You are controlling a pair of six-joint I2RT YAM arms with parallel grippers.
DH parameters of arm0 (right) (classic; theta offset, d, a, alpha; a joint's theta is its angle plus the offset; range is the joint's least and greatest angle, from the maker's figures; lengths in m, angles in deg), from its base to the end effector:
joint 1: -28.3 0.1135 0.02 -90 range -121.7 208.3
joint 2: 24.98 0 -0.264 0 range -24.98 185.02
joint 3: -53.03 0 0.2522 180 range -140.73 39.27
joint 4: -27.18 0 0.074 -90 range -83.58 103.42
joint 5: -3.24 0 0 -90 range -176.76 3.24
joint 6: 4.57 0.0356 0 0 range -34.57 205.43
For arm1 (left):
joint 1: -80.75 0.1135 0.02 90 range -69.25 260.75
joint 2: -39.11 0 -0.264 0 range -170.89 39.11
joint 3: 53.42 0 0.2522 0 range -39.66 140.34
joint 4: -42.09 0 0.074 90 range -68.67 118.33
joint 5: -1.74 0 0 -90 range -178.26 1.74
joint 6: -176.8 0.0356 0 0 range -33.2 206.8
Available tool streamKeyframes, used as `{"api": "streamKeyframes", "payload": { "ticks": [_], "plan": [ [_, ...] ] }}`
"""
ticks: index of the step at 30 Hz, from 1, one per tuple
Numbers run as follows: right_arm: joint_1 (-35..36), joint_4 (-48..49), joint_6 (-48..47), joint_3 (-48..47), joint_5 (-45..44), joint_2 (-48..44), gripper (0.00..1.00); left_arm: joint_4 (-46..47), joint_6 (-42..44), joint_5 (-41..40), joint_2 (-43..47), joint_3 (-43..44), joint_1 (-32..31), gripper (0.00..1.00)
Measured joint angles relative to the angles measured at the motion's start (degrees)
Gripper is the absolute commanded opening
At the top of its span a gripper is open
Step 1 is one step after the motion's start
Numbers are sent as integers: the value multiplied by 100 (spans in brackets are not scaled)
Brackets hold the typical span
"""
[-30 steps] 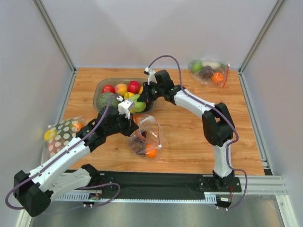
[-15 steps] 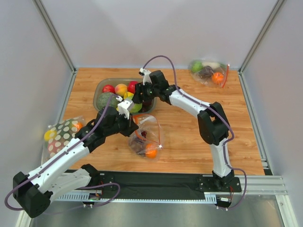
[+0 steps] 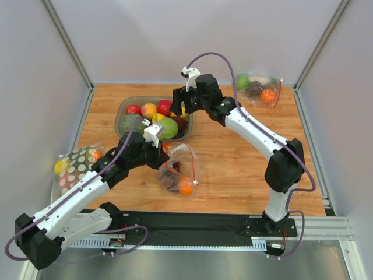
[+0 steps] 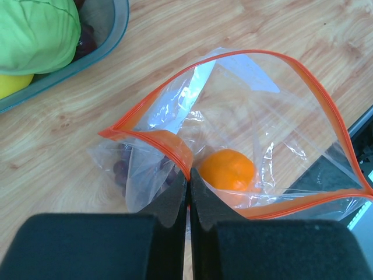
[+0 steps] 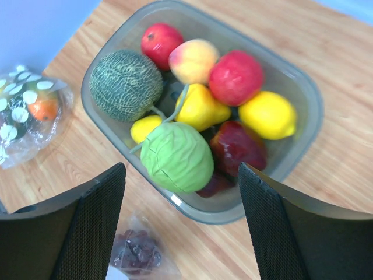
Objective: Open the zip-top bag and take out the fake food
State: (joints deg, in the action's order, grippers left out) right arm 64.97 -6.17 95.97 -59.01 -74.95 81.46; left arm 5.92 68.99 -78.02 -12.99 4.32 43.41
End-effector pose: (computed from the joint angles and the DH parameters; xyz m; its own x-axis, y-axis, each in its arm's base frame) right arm 0.3502 0.2698 0.3406 -0.5007 -0.1495 -0.8526 -0.6492 0.7164 0.2556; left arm 0.1573 -0.1280 0.2912 -0.6043 0.0825 -0.7925 0.5607 0.7507 -0.3494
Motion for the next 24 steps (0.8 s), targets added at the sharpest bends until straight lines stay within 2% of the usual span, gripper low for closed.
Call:
{"api": "streamKeyframes", "payload": {
  "ticks": [5,13,19,24],
  "plan": [
    [0,-326,-94,186,-509,-745,77,-17,13,-87,15,4,0,15],
    [352,-640,-96,1405,-732,-2293,73,-275,13,-262,11,205,0,12],
    [743,-605,85,2269,-42,-3226,66,-317,-7,-286,9,227,0,9],
    [1029,-490,249,2579,573,-3438,61,-319,-22,-284,9,227,0,8]
  ]
}}
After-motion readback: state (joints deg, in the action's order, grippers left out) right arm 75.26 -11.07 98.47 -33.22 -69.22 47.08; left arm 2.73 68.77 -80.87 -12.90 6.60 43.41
